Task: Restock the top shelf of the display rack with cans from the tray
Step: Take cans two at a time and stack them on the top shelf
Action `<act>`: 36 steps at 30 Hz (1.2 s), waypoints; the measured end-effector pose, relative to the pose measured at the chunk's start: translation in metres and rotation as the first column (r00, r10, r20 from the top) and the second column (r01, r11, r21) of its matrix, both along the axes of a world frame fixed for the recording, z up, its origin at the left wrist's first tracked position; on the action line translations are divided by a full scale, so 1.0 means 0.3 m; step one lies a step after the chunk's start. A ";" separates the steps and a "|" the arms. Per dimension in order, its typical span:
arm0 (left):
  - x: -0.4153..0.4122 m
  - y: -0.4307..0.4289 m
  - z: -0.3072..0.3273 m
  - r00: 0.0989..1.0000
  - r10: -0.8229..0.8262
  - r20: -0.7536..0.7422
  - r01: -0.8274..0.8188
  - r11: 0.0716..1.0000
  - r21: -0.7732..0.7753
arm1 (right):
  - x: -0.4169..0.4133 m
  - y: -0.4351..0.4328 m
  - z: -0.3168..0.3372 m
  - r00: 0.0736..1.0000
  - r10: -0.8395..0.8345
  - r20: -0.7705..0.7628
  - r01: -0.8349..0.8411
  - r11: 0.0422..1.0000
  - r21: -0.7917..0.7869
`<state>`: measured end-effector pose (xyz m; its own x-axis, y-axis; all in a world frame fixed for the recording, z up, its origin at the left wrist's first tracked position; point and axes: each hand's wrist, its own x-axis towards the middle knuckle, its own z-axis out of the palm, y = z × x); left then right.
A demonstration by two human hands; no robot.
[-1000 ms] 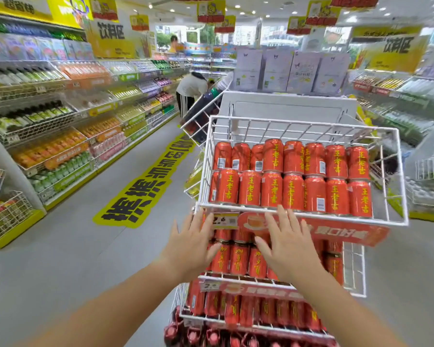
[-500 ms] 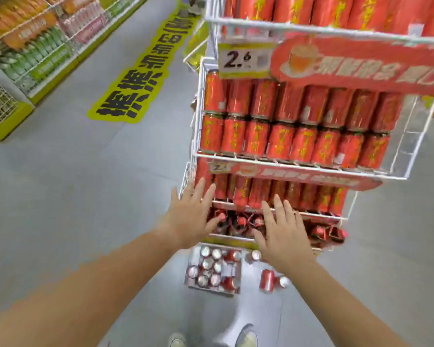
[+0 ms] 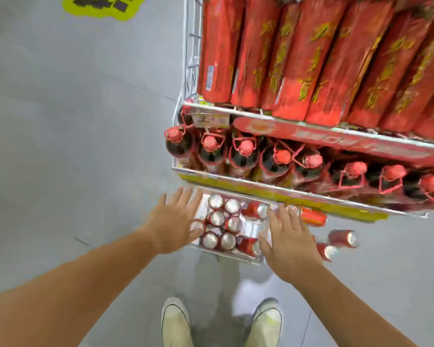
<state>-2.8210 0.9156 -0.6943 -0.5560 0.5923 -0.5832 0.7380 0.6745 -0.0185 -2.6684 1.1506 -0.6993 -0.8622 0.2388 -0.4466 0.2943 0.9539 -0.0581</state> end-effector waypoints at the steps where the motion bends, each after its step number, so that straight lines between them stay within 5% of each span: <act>1: 0.005 -0.012 -0.084 1.000 -0.005 -0.008 0.005 1.000 0.005 | 0.006 -0.004 -0.087 1.000 0.008 0.026 -0.008 1.000 -0.007; 12: 0.025 -0.084 -0.771 0.999 -0.030 0.018 0.030 1.000 -0.005 | 0.044 -0.007 -0.721 0.982 0.104 0.156 -0.104 0.995 -0.005; 18: 0.019 -0.118 -0.916 0.997 -0.063 -0.041 0.064 0.998 0.015 | 0.076 -0.006 -0.854 0.956 0.196 0.216 -0.192 0.981 -0.039; 22: 0.001 -0.127 -0.955 0.996 0.009 -0.093 0.009 0.981 0.192 | 0.048 0.012 -0.860 0.942 0.207 0.265 -0.190 0.978 -0.087; 26: -0.025 -0.103 -0.942 0.980 0.196 -0.040 -0.166 0.908 0.384 | 0.024 0.026 -0.879 0.999 0.025 0.039 -0.019 0.990 -0.138; 30: -0.025 -0.104 -0.957 0.931 0.304 0.203 -0.366 0.780 0.508 | 0.004 0.026 -0.921 0.991 -0.084 -0.105 0.064 0.982 -0.178; 36: -0.004 -0.101 -0.903 0.741 0.523 0.422 -0.672 0.567 0.476 | 0.018 -0.029 -0.940 0.896 -0.435 -0.090 0.298 0.740 -0.603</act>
